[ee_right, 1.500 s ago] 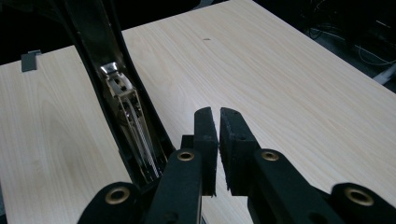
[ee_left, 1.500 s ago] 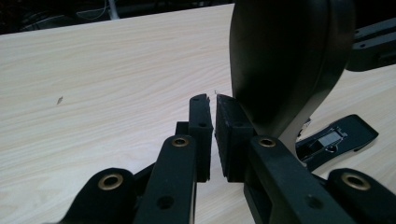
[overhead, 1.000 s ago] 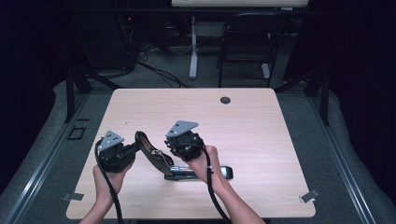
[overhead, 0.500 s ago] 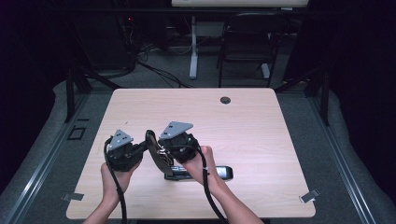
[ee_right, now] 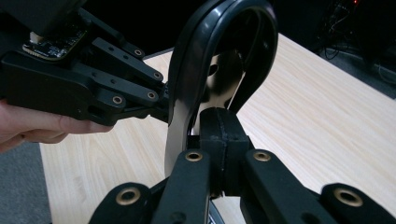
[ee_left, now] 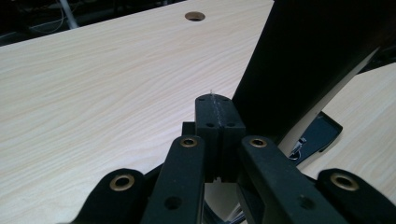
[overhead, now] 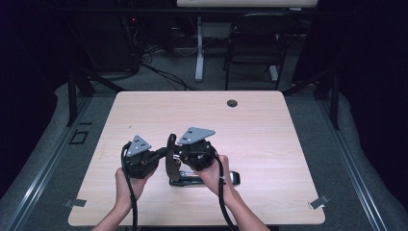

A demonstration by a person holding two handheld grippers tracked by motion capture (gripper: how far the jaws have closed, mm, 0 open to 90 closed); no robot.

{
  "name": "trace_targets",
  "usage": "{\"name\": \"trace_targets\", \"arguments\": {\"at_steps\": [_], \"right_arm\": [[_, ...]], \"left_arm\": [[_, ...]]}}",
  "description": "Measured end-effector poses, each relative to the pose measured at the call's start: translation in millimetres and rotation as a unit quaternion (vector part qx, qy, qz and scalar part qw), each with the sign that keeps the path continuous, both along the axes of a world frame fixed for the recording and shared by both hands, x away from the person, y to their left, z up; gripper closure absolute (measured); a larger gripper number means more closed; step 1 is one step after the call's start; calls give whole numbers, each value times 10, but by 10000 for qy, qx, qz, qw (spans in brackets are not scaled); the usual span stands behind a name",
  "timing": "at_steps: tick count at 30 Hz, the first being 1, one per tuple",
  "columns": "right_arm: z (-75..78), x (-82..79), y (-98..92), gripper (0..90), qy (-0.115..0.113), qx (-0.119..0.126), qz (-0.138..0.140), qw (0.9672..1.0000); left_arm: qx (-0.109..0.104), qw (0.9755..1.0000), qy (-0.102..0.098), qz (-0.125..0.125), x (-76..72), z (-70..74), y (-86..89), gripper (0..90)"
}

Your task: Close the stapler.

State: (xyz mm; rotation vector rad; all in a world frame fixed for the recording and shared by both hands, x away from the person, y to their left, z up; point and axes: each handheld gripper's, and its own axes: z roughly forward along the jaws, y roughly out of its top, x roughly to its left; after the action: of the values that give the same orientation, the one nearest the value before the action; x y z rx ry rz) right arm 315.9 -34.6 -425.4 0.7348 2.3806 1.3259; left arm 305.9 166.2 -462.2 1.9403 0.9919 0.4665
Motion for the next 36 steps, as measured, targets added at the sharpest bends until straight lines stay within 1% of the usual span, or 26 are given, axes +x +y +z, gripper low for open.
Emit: {"name": "trace_targets", "arguments": {"at_steps": [5,10,14,16,17,18,20,22,25,28,29,30,32,33,34,36], "right_arm": [[-36,-19,-143,900,57,100,-119,9999],[-94,-31,-290,900,144,254,-220,9993],[-127,-39,-369,900,204,324,-281,9989],[-138,-47,-406,900,211,337,-315,9987],[-148,-53,-423,900,227,381,-334,9985],[-159,-56,-444,900,234,402,-353,9983],[-195,-57,-498,900,316,542,-397,9972],[-240,-62,-563,900,388,617,-482,9962],[-328,-63,-665,900,511,791,-577,9939],[-398,-70,-752,900,588,809,-673,9927],[-420,-69,-780,900,610,797,-716,9924],[-446,-66,-809,900,646,838,-757,9915],[-494,-60,-869,900,706,857,-811,9905],[-522,-60,-896,900,737,908,-823,9897],[-551,-58,-918,900,790,998,-845,9883],[-594,-61,-955,900,843,1047,-896,9869]], "left_arm": [[89,9998,104,-132,15,-40,-65,900],[150,9996,91,-242,19,-80,-126,900],[226,9991,163,-304,28,-118,-146,900],[206,9992,173,-307,30,-141,-159,900],[199,9991,188,-326,32,-150,-161,900],[221,9989,218,-352,34,-158,-165,900],[244,9986,262,-386,34,-181,-178,900],[302,9982,303,-418,33,-209,-197,900],[353,9976,358,-473,38,-244,-224,900],[427,9969,413,-518,37,-274,-256,900],[442,9969,388,-523,38,-289,-269,900],[476,9964,419,-554,38,-293,-276,899],[470,9963,398,-600,42,-310,-292,899],[478,9960,415,-626,44,-312,-293,896],[487,9956,467,-655,46,-312,-295,893],[498,9956,448,-658,46,-328,-306,892]]}}
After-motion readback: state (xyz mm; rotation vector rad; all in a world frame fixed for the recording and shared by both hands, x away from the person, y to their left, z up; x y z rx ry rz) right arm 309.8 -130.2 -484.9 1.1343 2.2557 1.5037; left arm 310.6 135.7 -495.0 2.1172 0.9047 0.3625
